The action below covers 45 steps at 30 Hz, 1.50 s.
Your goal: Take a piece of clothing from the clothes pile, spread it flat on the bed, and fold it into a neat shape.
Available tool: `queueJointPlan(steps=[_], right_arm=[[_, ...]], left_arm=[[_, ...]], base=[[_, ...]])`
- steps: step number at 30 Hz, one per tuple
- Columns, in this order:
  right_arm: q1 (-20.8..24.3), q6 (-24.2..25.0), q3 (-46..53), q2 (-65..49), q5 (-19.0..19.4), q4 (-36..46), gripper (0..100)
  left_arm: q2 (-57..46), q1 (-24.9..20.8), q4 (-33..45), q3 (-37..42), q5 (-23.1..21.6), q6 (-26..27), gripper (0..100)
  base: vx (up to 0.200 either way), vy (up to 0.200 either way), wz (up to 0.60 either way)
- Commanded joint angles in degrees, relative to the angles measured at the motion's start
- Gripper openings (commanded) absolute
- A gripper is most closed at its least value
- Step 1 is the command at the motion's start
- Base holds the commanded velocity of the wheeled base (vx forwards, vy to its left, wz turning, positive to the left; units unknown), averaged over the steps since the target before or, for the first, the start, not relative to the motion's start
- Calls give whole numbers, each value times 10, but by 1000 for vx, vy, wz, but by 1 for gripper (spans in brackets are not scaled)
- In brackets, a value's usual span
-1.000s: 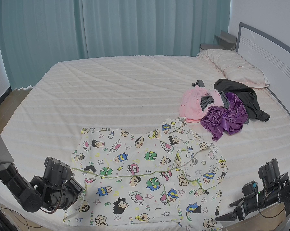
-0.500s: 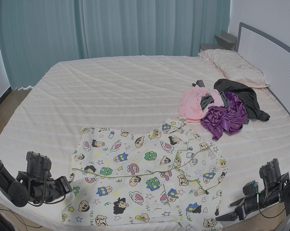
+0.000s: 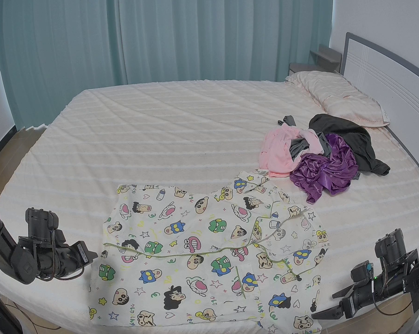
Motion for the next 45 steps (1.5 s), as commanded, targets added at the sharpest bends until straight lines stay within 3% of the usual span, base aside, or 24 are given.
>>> queueJointPlan(steps=[1,9,11,14,19,21,26,32,39,45], right_arm=[[-1,0,0,0,0,-1,100],[-7,1,-2,-11,0,-3,100],[-12,2,-4,-15,0,-3,100],[-27,9,-11,-29,0,-3,100],[-30,75,-38,-44,0,-3,100],[-31,135,-68,-37,-6,-4,100],[-65,183,-113,3,-12,-4,100],[-105,192,-182,77,-16,-3,100],[-102,193,-240,144,-51,-3,100],[-98,193,-288,196,-72,-4,100]], left_arm=[[47,14,-10,-19,0,0,100],[39,53,-32,-16,-10,-4,100],[26,61,-30,-12,-22,-6,100],[-20,73,-22,8,-75,-16,100],[-68,72,-17,33,-103,-50,100],[-97,71,-17,56,-133,-61,100],[-105,69,-20,66,-142,-115,100],[-102,69,-21,66,-157,-145,100],[-100,66,-22,59,-162,-181,100],[-100,65,-21,62,-191,-185,100]], base=[[0,0,0],[0,0,0],[0,0,0],[0,0,0],[0,0,0],[0,0,0],[0,0,0],[0,0,0],[0,0,0],[67,0,0]])
